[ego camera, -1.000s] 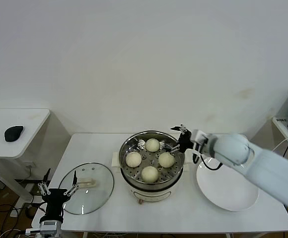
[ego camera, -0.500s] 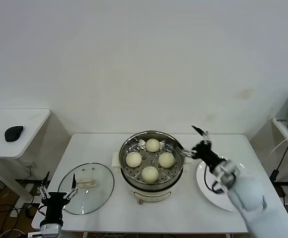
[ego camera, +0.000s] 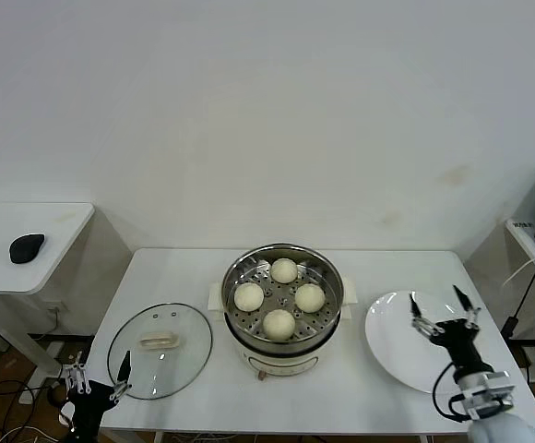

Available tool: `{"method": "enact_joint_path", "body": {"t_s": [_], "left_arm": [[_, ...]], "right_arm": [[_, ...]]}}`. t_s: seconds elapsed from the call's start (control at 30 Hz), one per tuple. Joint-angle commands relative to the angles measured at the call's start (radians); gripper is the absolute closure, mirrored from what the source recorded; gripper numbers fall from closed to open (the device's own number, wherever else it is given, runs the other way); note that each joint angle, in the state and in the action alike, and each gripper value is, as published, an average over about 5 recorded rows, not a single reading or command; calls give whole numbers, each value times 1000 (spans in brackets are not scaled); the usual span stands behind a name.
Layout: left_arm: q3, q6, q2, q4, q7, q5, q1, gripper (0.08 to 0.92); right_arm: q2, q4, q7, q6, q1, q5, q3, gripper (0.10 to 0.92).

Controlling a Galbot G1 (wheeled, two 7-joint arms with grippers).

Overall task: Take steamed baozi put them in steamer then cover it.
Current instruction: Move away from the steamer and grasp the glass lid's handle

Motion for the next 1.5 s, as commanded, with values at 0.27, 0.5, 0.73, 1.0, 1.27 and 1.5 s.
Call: {"method": "enact_joint_path", "body": {"t_s": [0.27,0.5,0.73,1.0,1.27,1.5], "left_arm": [[65,-48,75,252,18,435,-213,177],[101,-36,93,340,56,446,-339,177],[121,-29,106,410,75,447,-423,177],[146,-30,105,453,88,446,-483,177],[168,-30,88,479,99,447,-523,177],[175,-29,81,499,107,439,-537,194]], "right_arm": [[108,-2,83,22,-85,-2,179,203],[113,-13,79,24,-96,-4,198,203],[115,-23,71,25,-95,-16,200,203],[119,-33,67,24,-90,-30,192,203],[121,-41,63,26,-89,-44,178,203],[123,-50,61,33,-89,-55,167,203]]}}
